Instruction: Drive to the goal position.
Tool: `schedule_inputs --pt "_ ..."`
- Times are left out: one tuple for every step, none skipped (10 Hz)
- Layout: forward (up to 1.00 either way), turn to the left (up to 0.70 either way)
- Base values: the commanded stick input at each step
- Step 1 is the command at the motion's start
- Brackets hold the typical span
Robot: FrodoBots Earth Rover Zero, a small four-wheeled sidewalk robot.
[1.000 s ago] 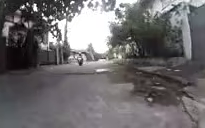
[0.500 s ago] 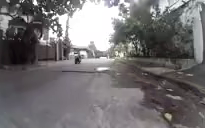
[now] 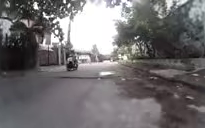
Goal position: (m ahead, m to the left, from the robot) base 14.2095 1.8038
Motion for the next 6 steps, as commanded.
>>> schedule_inputs --pt "1.0 -0.22" --pt "1.0 0.03" --pt "1.0 0.03" --pt "1.0 0.03" --pt "1.0 0.03" --pt "1.0 0.03"
